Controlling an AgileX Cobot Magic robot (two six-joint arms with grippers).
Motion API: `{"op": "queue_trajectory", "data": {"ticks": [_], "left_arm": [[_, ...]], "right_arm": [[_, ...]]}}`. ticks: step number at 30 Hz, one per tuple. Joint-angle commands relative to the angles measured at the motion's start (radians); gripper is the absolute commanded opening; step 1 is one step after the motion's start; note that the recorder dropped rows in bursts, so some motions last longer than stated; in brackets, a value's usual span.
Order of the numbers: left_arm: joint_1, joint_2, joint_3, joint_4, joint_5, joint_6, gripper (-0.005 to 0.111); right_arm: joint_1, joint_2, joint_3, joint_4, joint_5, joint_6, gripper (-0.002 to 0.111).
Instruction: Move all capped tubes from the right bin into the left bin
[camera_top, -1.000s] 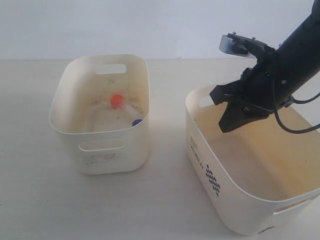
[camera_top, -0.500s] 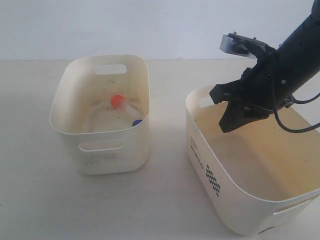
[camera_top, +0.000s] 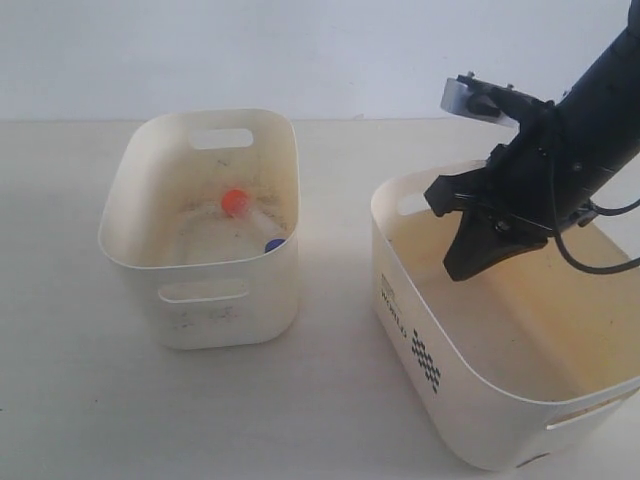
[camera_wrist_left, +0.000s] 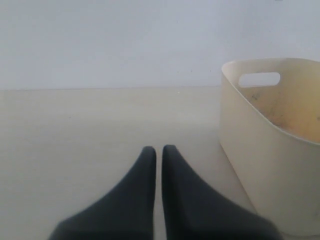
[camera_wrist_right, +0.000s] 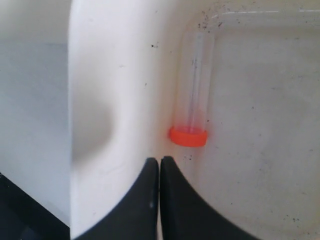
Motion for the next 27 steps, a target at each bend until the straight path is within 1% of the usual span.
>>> {"op": "queue_trajectory", "data": {"ticks": [1, 20, 23, 27], "left_arm": [[0.0, 0.003, -0.004, -0.006, -0.018, -0.012, 0.004], [0.0, 0.003, -0.004, -0.006, -0.015, -0.012, 0.004], [0.0, 0.003, -0.004, -0.006, -0.015, -0.012, 0.004], [0.0, 0.003, -0.004, -0.006, -0.015, -0.012, 0.004]], "right_arm": [[-0.008, -0.011, -0.002, -0.002, 0.024, 0.005, 0.0], [-0.008, -0.011, -0.002, -0.006, 0.014, 0.025, 0.0], [-0.008, -0.011, -0.002, -0.006, -0.012, 0.025, 0.0], [-0.008, -0.011, -0.002, 0.003, -0.099, 0.017, 0.0]]}}
